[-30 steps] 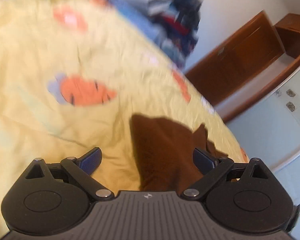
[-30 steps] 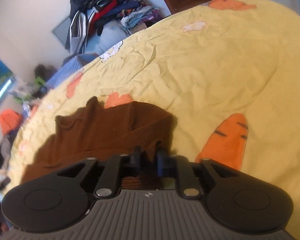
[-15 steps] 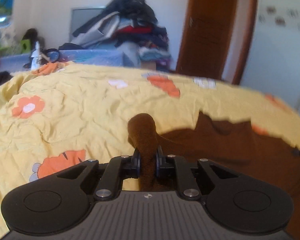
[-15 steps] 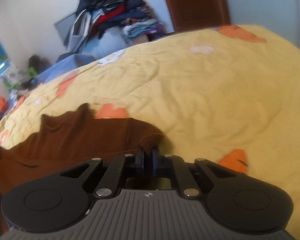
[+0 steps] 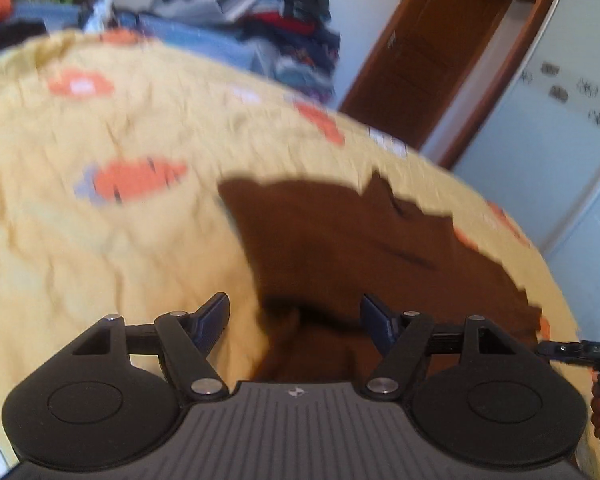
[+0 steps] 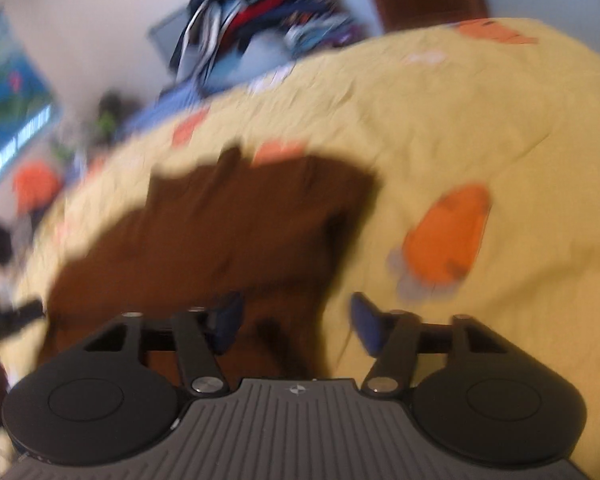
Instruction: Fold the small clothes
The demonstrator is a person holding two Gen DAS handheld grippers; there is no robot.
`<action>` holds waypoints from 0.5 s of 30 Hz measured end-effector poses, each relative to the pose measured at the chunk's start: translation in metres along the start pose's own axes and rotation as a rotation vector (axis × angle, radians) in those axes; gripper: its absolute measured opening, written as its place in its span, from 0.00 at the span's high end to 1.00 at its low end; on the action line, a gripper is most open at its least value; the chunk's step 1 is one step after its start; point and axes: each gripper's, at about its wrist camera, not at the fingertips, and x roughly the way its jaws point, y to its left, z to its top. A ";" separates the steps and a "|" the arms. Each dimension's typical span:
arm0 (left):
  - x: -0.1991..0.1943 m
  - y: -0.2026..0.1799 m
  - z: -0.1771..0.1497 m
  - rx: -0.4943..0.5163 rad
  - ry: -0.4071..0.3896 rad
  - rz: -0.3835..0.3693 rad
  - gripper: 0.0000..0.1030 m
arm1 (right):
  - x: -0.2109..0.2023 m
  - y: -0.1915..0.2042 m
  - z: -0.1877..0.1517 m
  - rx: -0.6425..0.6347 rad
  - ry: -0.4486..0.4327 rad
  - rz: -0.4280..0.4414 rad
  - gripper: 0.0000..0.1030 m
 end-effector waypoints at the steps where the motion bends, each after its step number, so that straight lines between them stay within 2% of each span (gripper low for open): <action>1: 0.004 -0.004 -0.007 0.030 -0.011 0.024 0.47 | 0.001 0.007 -0.007 -0.048 -0.012 -0.018 0.55; 2: 0.007 -0.010 -0.010 0.077 -0.034 0.072 0.87 | 0.002 0.013 -0.010 -0.083 -0.001 -0.025 0.82; 3: 0.012 -0.012 -0.009 0.091 -0.012 0.100 0.95 | 0.003 0.015 -0.010 -0.086 0.019 -0.033 0.86; 5: 0.013 -0.010 -0.007 0.075 -0.018 0.112 0.95 | -0.004 0.012 -0.007 -0.077 0.008 -0.028 0.88; 7: 0.012 -0.010 -0.011 0.111 -0.027 0.113 0.95 | -0.011 -0.009 -0.005 0.002 -0.025 -0.054 0.89; 10: 0.000 -0.009 -0.016 0.121 -0.020 0.113 0.93 | -0.015 -0.028 -0.015 0.115 -0.036 0.011 0.90; 12: -0.009 -0.002 -0.019 0.050 0.017 0.057 0.89 | -0.020 -0.021 -0.022 0.124 -0.035 0.012 0.78; 13: -0.015 0.003 -0.021 0.004 0.031 0.025 0.80 | -0.025 -0.019 -0.026 0.144 -0.034 0.026 0.61; 14: -0.022 0.008 -0.025 -0.044 0.040 -0.007 0.67 | -0.030 -0.018 -0.030 0.169 -0.036 0.054 0.39; 15: -0.030 0.015 -0.029 -0.098 0.047 -0.044 0.60 | -0.036 -0.017 -0.035 0.193 -0.037 0.081 0.30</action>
